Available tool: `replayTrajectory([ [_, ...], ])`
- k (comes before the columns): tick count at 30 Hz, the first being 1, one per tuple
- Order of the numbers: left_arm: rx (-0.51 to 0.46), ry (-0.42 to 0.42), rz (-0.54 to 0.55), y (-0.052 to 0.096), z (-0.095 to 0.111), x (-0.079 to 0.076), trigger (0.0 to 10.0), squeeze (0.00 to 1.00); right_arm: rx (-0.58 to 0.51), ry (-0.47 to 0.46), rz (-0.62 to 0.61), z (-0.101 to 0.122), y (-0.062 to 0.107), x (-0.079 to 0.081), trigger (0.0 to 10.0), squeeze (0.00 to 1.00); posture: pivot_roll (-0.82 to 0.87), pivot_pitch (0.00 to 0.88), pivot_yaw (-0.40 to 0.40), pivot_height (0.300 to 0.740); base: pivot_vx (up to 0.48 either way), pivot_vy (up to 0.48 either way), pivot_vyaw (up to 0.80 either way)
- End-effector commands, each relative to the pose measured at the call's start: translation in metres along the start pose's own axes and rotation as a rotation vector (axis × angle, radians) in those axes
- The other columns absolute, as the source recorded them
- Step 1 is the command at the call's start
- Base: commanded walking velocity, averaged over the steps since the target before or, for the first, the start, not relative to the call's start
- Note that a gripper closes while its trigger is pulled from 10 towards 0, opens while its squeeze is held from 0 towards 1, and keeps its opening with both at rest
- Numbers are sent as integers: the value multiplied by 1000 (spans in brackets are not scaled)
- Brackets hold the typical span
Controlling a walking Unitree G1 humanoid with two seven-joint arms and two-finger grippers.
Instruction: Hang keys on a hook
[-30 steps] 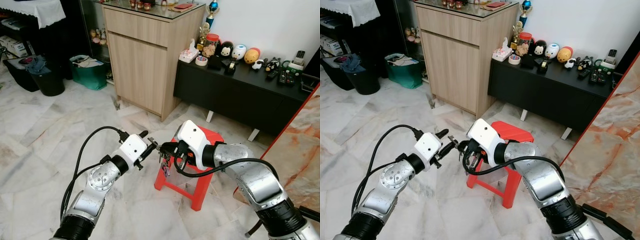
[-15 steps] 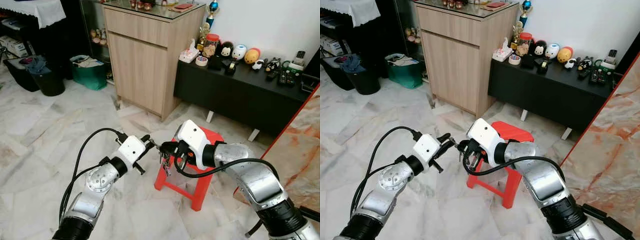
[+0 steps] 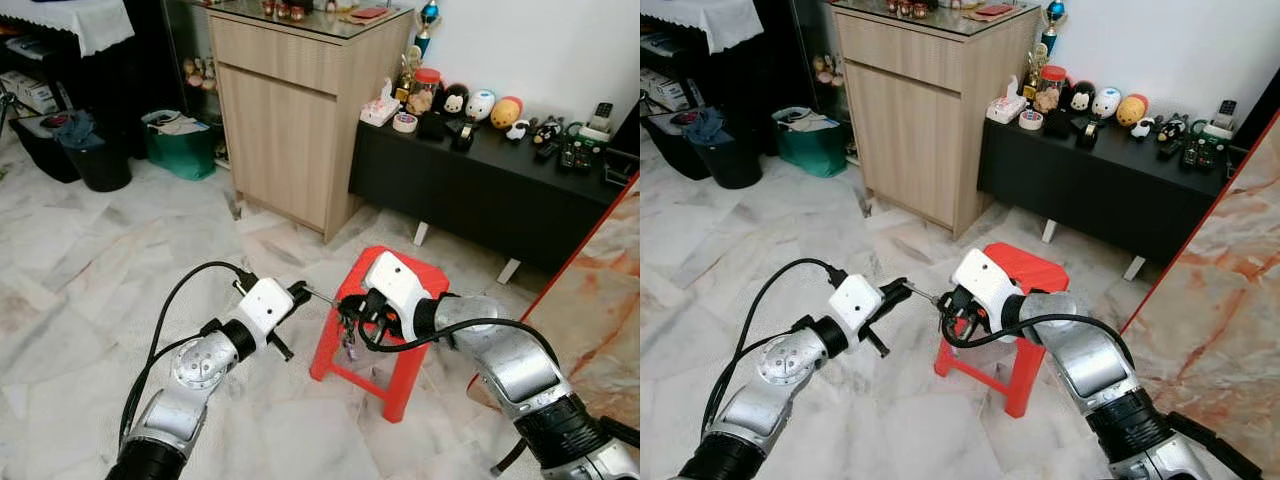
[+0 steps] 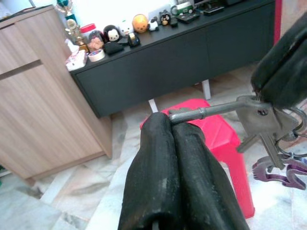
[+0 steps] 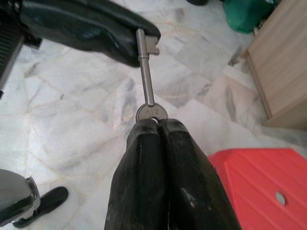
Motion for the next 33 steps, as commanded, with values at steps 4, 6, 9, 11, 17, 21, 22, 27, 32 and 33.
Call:
replayTrajectory([
  [4, -28, -2, -17, 0, 6, -3, 0, 0, -3, 7, -43, 1, 4, -9, 10000, 0, 65, 0, -96, 740, 0, 0, 0],
  [6, -6, -25, -14, -1, 4, -2, 9843, 0, -16, 17, -50, 4, 3, -11, 10000, 0, 65, 0, -96, 740, 0, 0, 0],
  [9, 3, -27, -33, 0, 2, -4, 10000, 922, -29, 22, -77, 8, 3, -15, 10000, 0, 68, 0, -96, 740, 0, 0, 0],
  [11, 3, -21, -38, 0, 2, -5, 10000, 1000, -36, 26, -93, 11, 3, -17, 10000, 0, 68, 0, -96, 740, 0, 0, 0],
  [17, 21, -33, -82, 3, 0, -10, 10000, 1000, -72, 31, -123, 26, 4, -23, 10000, 0, 68, 0, -96, 740, 0, 0, 0],
  [21, 35, -21, -115, 3, -2, -15, 10000, 1000, -83, 41, -121, 30, 3, -22, 10000, 0, 67, 0, -98, 740, 0, 0, 0],
  [22, 37, -20, -119, 3, -2, -15, 10000, 1000, -84, 42, -121, 31, 3, -22, 10000, 0, 67, 0, -98, 740, 0, 0, 0],
  [27, 45, -31, -107, 4, -3, -14, 10000, 1000, -94, 49, -115, 35, 2, -20, 10000, 0, 69, 0, -99, 740, 0, 0, 0],
  [32, 55, -38, -86, 4, -5, -11, 10000, 1000, -107, 58, -103, 40, 2, -17, 10000, 0, 69, 0, -99, 740, 0, 0, 0],
  [33, 60, -42, -73, 3, -5, -10, 10000, 1000, -114, 61, -95, 42, 1, -15, 10000, 0, 69, 0, -99, 740, 0, 0, 0],
])
Point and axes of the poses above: a point about 5 cm out from each wrist's last joint towards the gripper, its own y axis pointing back from the gripper into the wrist, its own z axis along the axis of the wrist's last joint, x = y × z, the point moved 2 cm from there along -y, pointing out of the wrist towards the gripper, and after that the axes turned 2 degrees about y, right-handed, at the moved point
